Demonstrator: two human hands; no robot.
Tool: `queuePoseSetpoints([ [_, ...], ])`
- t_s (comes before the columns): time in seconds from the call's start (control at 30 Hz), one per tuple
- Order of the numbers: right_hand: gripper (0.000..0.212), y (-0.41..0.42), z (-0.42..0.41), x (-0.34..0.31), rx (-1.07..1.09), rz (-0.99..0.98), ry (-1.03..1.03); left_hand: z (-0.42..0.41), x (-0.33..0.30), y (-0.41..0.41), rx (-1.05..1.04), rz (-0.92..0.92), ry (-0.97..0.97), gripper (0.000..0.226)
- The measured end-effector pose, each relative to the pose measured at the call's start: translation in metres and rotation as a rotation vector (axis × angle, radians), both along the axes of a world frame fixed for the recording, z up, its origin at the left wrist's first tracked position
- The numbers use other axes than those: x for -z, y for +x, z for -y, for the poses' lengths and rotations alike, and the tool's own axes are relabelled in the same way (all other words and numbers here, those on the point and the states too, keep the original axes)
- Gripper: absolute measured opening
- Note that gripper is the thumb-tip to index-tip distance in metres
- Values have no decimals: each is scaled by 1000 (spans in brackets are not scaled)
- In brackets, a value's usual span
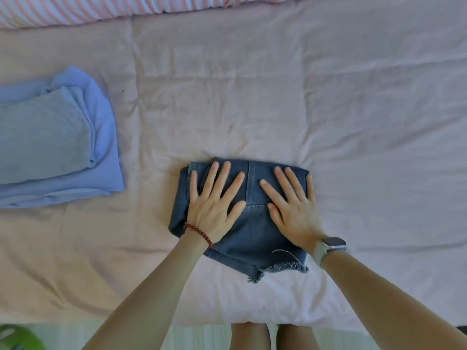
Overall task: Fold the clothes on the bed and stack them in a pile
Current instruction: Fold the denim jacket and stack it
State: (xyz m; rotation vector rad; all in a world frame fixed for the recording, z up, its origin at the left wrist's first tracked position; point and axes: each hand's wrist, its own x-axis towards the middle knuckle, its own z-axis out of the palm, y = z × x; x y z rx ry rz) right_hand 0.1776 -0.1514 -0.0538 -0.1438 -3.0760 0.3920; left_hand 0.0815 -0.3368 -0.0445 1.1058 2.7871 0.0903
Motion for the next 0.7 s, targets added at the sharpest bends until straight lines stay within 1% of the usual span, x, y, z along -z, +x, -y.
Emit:
queuePoseSetpoints([
  [0.03, 54, 6, 1, -5, 100, 2, -106, 5, -5, 3, -115, 15, 22, 56],
  [0.07, 59, 14, 1, -10, 231, 17, -235, 12, -10, 5, -284, 55, 62, 57],
  [0.13, 68, 28, 5, -19, 549, 103, -580, 26, -17, 8, -658, 278, 213, 69],
  [0.17, 69, 32, 8, -23, 688, 134, -766, 31, -20, 8, -778, 424, 301, 77],
  [0.2, 65, 31, 10, -26, 782, 152, -909, 36, -21, 8, -821, 531, 370, 81],
  [0.23, 58, 27, 11, -29, 833, 161, -996, 38, -21, 5, -822, 592, 417, 79],
  [0.3, 45, 19, 11, -32, 875, 168, -1051, 41, -21, -4, -836, 710, 514, 72],
  [0.33, 46, 16, 10, -32, 874, 185, -1045, 41, -22, -9, -859, 797, 562, 70],
  [0.4, 56, 15, 8, -31, 837, 254, -1004, 42, -20, -19, -873, 951, 627, 66],
  [0.47, 60, 19, 7, -34, 820, 302, -1012, 40, -21, -19, -893, 1034, 688, 63],
  [0.53, 59, 24, 5, -39, 813, 301, -1037, 34, -24, -8, -960, 1037, 755, 64],
  [0.6, 57, 29, 6, -50, 778, 291, -1024, 29, -32, 9, -1020, 971, 801, 65],
  [0.7, 53, 39, 7, -73, 715, 273, -1028, 33, -53, 36, -1095, 933, 866, 65],
])
